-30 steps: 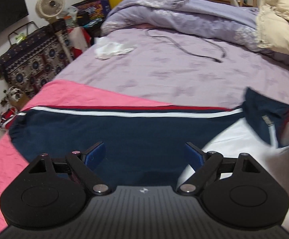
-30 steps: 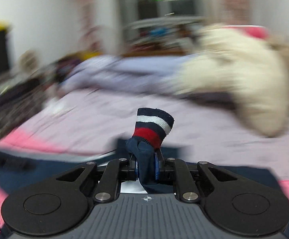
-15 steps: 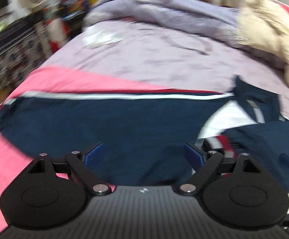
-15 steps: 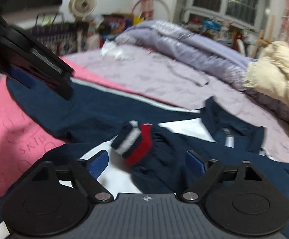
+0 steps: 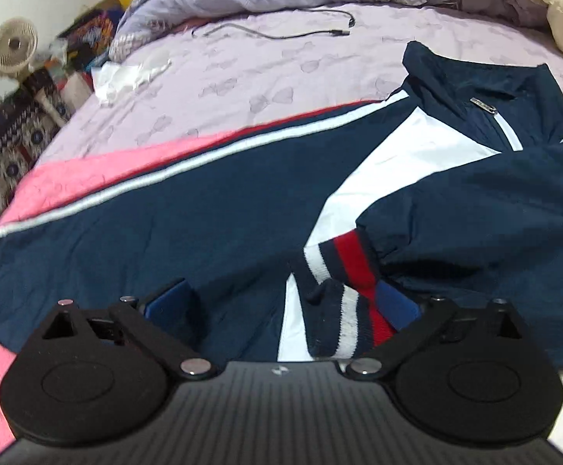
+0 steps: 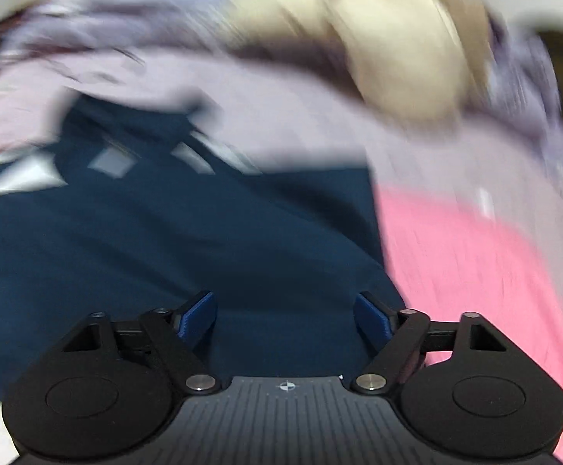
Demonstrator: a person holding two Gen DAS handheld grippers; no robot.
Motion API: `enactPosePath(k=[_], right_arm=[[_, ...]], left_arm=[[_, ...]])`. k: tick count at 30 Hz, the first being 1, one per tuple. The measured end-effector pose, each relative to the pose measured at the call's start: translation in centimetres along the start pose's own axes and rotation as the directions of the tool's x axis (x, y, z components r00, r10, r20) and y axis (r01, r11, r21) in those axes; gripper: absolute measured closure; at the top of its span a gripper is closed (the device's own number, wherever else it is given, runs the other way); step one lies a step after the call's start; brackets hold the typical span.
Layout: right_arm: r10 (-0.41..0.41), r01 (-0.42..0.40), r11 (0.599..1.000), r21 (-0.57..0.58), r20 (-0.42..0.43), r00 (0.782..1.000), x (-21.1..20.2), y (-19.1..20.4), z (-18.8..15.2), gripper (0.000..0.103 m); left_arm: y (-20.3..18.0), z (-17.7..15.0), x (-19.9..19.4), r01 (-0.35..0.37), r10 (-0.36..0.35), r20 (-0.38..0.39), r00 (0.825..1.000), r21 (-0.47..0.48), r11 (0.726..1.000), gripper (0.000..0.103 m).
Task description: Fold clothes
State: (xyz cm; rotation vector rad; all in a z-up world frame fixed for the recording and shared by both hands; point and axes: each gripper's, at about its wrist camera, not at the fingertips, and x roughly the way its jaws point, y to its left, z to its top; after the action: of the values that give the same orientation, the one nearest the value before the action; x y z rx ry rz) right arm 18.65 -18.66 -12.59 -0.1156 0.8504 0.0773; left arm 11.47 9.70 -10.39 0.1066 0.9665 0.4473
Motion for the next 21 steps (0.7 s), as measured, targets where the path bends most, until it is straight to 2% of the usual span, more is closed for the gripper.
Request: enactPosePath(k=[3, 6, 8, 10, 13, 15, 16, 17, 18, 19, 20, 21], right_arm=[[-0.115, 0.114, 0.99, 0.087, 0.006, 0.993, -0.2, -2.4, 0.2, 0.024], [-0.186, 0.181, 0.974, 0.134, 0.024, 0.982, -1.3, -4.1, 0.2, 0.026], [-0.151, 0.144, 0.985, 0.096, 0.078, 0.985, -2.7, -4.0, 0.1, 0.026], [-0.075, 0.075, 0.997, 0.007, 0.129, 0.989, -3.7, -2.4, -0.1, 0.026], [0.05, -0.026, 0.991, -0.134, 0.179, 0.983, -4.5, 0.5, 0.0, 0.027], [0.109, -0.077, 0.978, -0.195, 0.16, 0.981, -3.5, 2.5, 0.0, 0.027], [0.119, -0.089, 0.973, -0.211, 0.136, 0.984, -2.7, 3.1, -0.1, 0.027], [0.094, -0.07, 0.975, -0.21, 0.108, 0.99, -1.3, 3.2, -0.5, 0.026], [0.054, -0.038, 0.988, -0.153, 0.097, 0.994, -0.4, 2.6, -0.5, 0.012], [0.012, -0.005, 0.997, -0.074, 0.092, 0.996, 0.2, 1.8, -0.4, 0.003], [-0.029, 0.029, 1.0, 0.006, 0.083, 0.996, 0.8, 0.9, -0.2, 0.004], [-0.06, 0.057, 0.998, 0.038, 0.086, 0.994, 0.6, 0.8, 0.2, 0.009]], left_arm=[[-0.1, 0.9, 0.9, -0.057, 0.055, 0.039, 0.998, 0.038, 0.998, 0.0], [0.1, 2.2, 1.5, -0.101, 0.097, 0.064, 0.993, 0.056, 0.993, 0.0], [0.3, 2.6, 1.7, -0.156, 0.149, 0.09, 0.985, 0.073, 0.985, 0.0], [0.8, 2.7, 2.2, -0.196, 0.188, 0.097, 0.977, 0.077, 0.978, 0.0], [2.1, 2.8, 2.5, -0.133, 0.129, 0.081, 0.988, 0.055, 0.99, 0.002], [2.3, 2.6, 2.7, -0.128, 0.122, 0.079, 0.989, 0.074, 0.989, 0.002], [2.5, 2.5, 2.8, -0.128, 0.121, 0.079, 0.989, 0.079, 0.989, 0.002], [2.8, 2.4, 2.7, -0.125, 0.119, 0.077, 0.99, 0.074, 0.989, 0.002], [3.2, 2.4, 2.6, -0.12, 0.115, 0.072, 0.991, 0.063, 0.991, 0.002], [3.5, 2.4, 2.5, -0.115, 0.112, 0.067, 0.991, 0.052, 0.992, 0.002], [4.1, 2.3, 2.2, -0.112, 0.109, 0.063, 0.992, 0.036, 0.993, 0.002], [4.8, 2.1, 1.9, -0.109, 0.108, 0.059, 0.992, 0.016, 0.994, 0.003]])
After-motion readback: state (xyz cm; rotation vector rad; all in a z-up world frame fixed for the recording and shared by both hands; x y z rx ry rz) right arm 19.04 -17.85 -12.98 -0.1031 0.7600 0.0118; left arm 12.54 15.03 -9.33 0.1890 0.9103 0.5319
